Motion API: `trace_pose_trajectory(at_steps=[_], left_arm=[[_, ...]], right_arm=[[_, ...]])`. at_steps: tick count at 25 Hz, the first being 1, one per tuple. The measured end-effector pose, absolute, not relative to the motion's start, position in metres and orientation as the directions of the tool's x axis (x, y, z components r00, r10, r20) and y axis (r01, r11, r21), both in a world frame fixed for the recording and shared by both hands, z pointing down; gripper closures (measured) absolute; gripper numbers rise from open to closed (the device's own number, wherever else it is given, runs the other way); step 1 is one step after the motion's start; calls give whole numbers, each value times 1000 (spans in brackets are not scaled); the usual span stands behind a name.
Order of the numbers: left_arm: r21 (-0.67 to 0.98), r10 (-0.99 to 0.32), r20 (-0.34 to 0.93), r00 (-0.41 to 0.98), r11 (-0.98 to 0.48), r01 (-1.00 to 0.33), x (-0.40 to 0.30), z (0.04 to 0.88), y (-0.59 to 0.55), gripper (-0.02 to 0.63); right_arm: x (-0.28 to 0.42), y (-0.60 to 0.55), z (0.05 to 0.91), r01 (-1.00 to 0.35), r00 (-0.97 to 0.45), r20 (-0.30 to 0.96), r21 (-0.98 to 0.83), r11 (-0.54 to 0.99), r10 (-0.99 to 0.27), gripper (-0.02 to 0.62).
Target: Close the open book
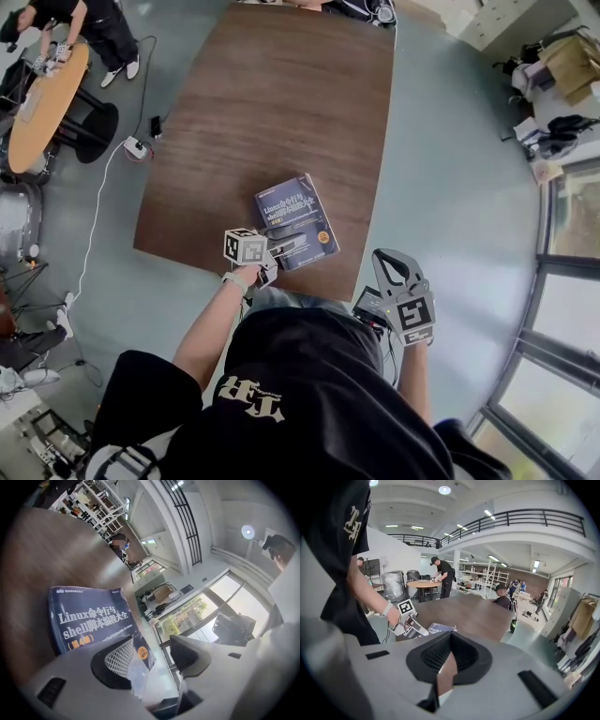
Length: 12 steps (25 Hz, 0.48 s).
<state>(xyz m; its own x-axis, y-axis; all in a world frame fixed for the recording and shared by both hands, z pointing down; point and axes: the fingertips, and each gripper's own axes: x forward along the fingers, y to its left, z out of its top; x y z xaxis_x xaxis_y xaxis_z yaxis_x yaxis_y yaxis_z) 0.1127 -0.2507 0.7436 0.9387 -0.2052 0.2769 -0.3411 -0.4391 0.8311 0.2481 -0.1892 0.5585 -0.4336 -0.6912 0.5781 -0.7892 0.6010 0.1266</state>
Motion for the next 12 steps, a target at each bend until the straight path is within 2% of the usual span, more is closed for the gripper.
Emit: trace_pose_trajectory(at_steps=[8,12], left_arm=[[669,-193,538,820,-494,-555,100,788,-280,374],[609,-147,618,772,-531,-589,94,804,-285,465]], right_arm=[[261,-198,557,-826,-391,588,114,551,-708,607],[260,-201,559,-839,-371,593,115,532,-714,607]])
